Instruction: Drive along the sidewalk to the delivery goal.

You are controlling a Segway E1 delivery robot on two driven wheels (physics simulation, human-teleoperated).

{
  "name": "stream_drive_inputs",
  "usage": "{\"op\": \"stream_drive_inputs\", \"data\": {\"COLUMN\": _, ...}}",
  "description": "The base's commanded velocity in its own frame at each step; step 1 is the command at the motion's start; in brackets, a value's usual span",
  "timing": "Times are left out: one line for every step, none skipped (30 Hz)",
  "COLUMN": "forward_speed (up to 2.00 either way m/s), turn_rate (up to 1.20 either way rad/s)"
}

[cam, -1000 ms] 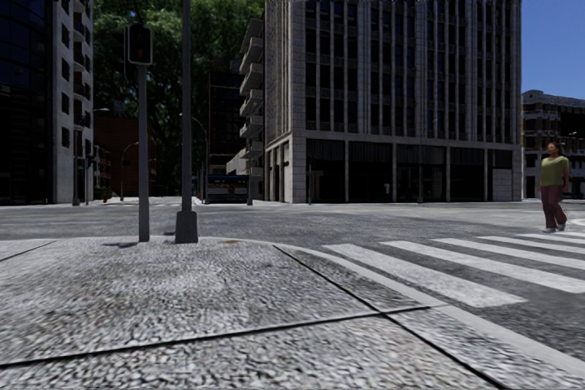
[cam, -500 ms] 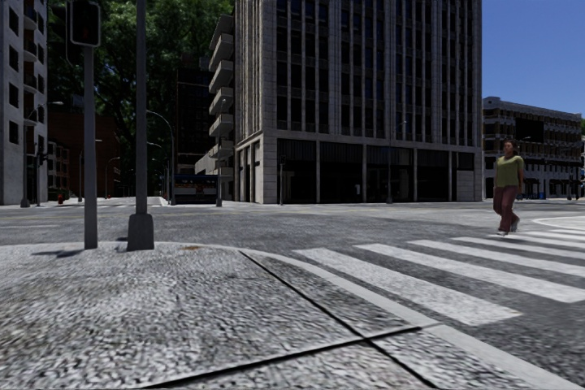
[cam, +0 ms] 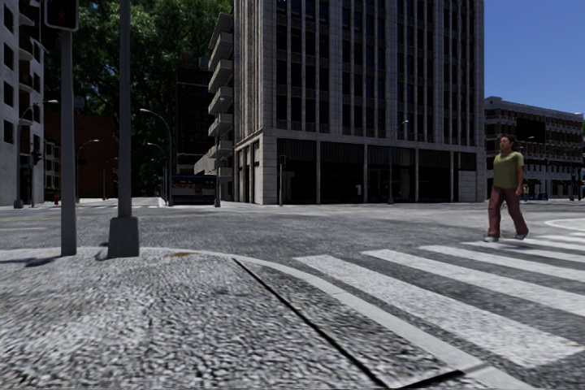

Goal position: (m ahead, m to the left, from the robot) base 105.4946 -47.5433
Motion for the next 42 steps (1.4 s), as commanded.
{"op": "stream_drive_inputs", "data": {"forward_speed": 1.21, "turn_rate": -0.19}}
{"op": "stream_drive_inputs", "data": {"forward_speed": 1.21, "turn_rate": -0.19}}
{"op": "stream_drive_inputs", "data": {"forward_speed": 1.21, "turn_rate": -0.20}}
{"op": "stream_drive_inputs", "data": {"forward_speed": 1.21, "turn_rate": -0.20}}
{"op": "stream_drive_inputs", "data": {"forward_speed": 1.21, "turn_rate": -0.24}}
{"op": "stream_drive_inputs", "data": {"forward_speed": 1.21, "turn_rate": -0.24}}
{"op": "stream_drive_inputs", "data": {"forward_speed": 1.21, "turn_rate": -0.26}}
{"op": "stream_drive_inputs", "data": {"forward_speed": 1.21, "turn_rate": -0.28}}
{"op": "stream_drive_inputs", "data": {"forward_speed": 1.21, "turn_rate": -0.28}}
{"op": "stream_drive_inputs", "data": {"forward_speed": 1.21, "turn_rate": -0.29}}
{"op": "stream_drive_inputs", "data": {"forward_speed": 1.21, "turn_rate": -0.36}}
{"op": "stream_drive_inputs", "data": {"forward_speed": 1.21, "turn_rate": -0.42}}
{"op": "stream_drive_inputs", "data": {"forward_speed": 1.21, "turn_rate": -0.42}}
{"op": "stream_drive_inputs", "data": {"forward_speed": 1.21, "turn_rate": -0.44}}
{"op": "stream_drive_inputs", "data": {"forward_speed": 1.21, "turn_rate": -0.45}}
{"op": "stream_drive_inputs", "data": {"forward_speed": 1.20, "turn_rate": -0.45}}
{"op": "stream_drive_inputs", "data": {"forward_speed": 1.20, "turn_rate": -0.45}}
{"op": "stream_drive_inputs", "data": {"forward_speed": 1.20, "turn_rate": -0.46}}
{"op": "stream_drive_inputs", "data": {"forward_speed": 1.20, "turn_rate": -0.47}}
{"op": "stream_drive_inputs", "data": {"forward_speed": 1.20, "turn_rate": -0.50}}
{"op": "stream_drive_inputs", "data": {"forward_speed": 1.20, "turn_rate": -0.50}}
{"op": "stream_drive_inputs", "data": {"forward_speed": 1.19, "turn_rate": -0.53}}
{"op": "stream_drive_inputs", "data": {"forward_speed": 1.19, "turn_rate": -0.53}}
{"op": "stream_drive_inputs", "data": {"forward_speed": 1.19, "turn_rate": -0.53}}
{"op": "stream_drive_inputs", "data": {"forward_speed": 1.19, "turn_rate": -0.53}}
{"op": "stream_drive_inputs", "data": {"forward_speed": 1.19, "turn_rate": -0.53}}
{"op": "stream_drive_inputs", "data": {"forward_speed": 1.19, "turn_rate": -0.53}}
{"op": "stream_drive_inputs", "data": {"forward_speed": 1.19, "turn_rate": -0.53}}
{"op": "stream_drive_inputs", "data": {"forward_speed": 1.19, "turn_rate": -0.53}}
{"op": "stream_drive_inputs", "data": {"forward_speed": 1.19, "turn_rate": -0.53}}
{"op": "stream_drive_inputs", "data": {"forward_speed": 1.19, "turn_rate": -0.53}}
{"op": "stream_drive_inputs", "data": {"forward_speed": 1.19, "turn_rate": -0.53}}
{"op": "stream_drive_inputs", "data": {"forward_speed": 1.19, "turn_rate": -0.53}}
{"op": "stream_drive_inputs", "data": {"forward_speed": 1.19, "turn_rate": -0.53}}
{"op": "stream_drive_inputs", "data": {"forward_speed": 1.19, "turn_rate": -0.53}}
{"op": "stream_drive_inputs", "data": {"forward_speed": 1.19, "turn_rate": -0.53}}
{"op": "stream_drive_inputs", "data": {"forward_speed": 1.19, "turn_rate": -0.53}}
{"op": "stream_drive_inputs", "data": {"forward_speed": 1.19, "turn_rate": -0.53}}
{"op": "stream_drive_inputs", "data": {"forward_speed": 1.19, "turn_rate": -0.53}}
{"op": "stream_drive_inputs", "data": {"forward_speed": 1.19, "turn_rate": -0.54}}
{"op": "stream_drive_inputs", "data": {"forward_speed": 1.19, "turn_rate": -0.54}}
{"op": "stream_drive_inputs", "data": {"forward_speed": 1.19, "turn_rate": -0.55}}
